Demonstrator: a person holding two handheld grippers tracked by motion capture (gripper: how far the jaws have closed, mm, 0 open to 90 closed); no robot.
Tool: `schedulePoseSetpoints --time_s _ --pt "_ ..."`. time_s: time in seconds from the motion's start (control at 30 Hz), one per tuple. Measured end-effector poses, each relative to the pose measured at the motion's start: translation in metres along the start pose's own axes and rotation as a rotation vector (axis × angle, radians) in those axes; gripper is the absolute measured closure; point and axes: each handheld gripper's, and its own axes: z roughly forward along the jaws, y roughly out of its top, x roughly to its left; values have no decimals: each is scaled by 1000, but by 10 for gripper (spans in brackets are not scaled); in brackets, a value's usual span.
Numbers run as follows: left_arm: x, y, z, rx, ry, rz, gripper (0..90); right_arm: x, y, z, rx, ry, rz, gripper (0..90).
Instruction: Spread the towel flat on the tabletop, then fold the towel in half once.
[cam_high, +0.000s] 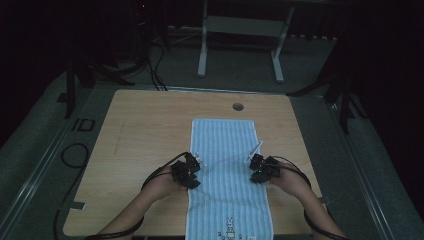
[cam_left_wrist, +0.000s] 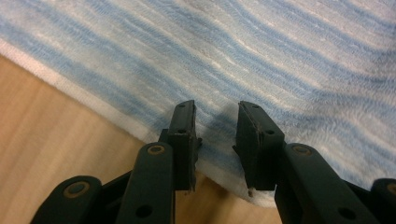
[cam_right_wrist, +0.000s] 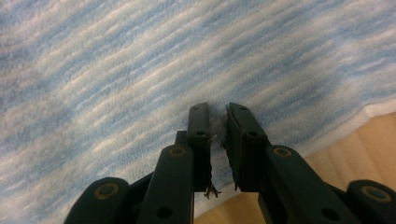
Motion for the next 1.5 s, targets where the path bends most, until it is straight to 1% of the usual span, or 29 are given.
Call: schedulePoseSetpoints --time_s 0.17,0.2,0.27,0.33,0.37,0.43,0.47,0.5,0.53,0.57,0.6,0.63,0.67,0.73,0.77,0.83,0.87,0.9,0.93,0.97,1.03,1.07,1.1,1.17,1.23,1.3,1.4,1.47,1.5 --pt "-10 -7 -2 7 -10 23 677 10 -1 -1 23 5 -45 790" --pt "-12 -7 -3 9 -15 27 669 12 -1 -1 25 9 -42 774" --pt "-10 -7 -4 12 -12 24 621 12 -2 -3 20 24 -56 699" --pt "-4 -5 -9 2 13 12 543 10 -3 -6 4 18 -85 611" --pt "-1 -3 -10 0 24 10 496 7 -3 -9 -21 15 -126 580" --pt "9 0 -16 -9 37 6 442 2 -3 -14 -43 26 -175 544" --pt "9 0 -16 -9 37 6 425 2 -3 -14 -43 26 -175 544" --pt "20 4 -21 -29 33 3 425 -1 -1 -16 -47 16 -205 520" --pt "25 7 -23 -49 31 15 395 -9 3 -20 -42 -11 -255 495" --pt "30 9 -24 -52 31 16 381 -15 6 -21 -41 -24 -271 495" --pt "36 14 -25 -32 52 15 381 -22 9 -22 -42 -27 -274 495" --pt "39 16 -26 -27 72 24 372 -32 14 -24 -48 -29 -266 495" --pt "44 20 -26 -29 77 23 337 -38 18 -25 -52 -30 -257 501" --pt "52 27 -27 -36 84 15 330 -54 26 -25 -76 -37 -256 509" --pt "56 30 -27 -39 84 10 329 -61 29 -24 -68 -21 -251 509" --pt "61 34 -25 -40 76 5 327 -71 35 -17 -33 -32 -253 531" --pt "61 34 -25 -40 76 5 316 -71 35 -17 -33 -32 -253 531" --pt "67 38 -20 -30 67 -2 316 -74 37 -14 -13 -32 -249 531" --pt "69 38 -16 -24 64 -12 314 -81 41 -5 20 -18 -247 549" --pt "70 39 -14 -16 61 -9 315 -83 42 -1 29 -21 -251 558" --pt "69 38 -5 13 56 19 315 -85 43 5 43 -14 -246 571" --pt "69 38 -5 13 56 19 316 -85 43 5 43 -14 -246 571" --pt "69 38 1 30 42 27 316 -86 43 7 49 -17 -247 585" --pt "70 37 7 47 49 35 335 -89 43 8 54 2 -231 614" --pt "70 37 12 59 53 31 358 -89 43 8 60 19 -228 675" --pt "71 37 12 44 40 25 386 -88 43 8 63 32 -225 747" --pt "70 39 12 48 23 40 494 -87 42 8 68 39 -232 822" --pt "69 41 11 55 16 50 575 -87 42 8 70 39 -233 837" --pt "69 42 11 54 8 57 638 -87 42 8 71 38 -230 843"
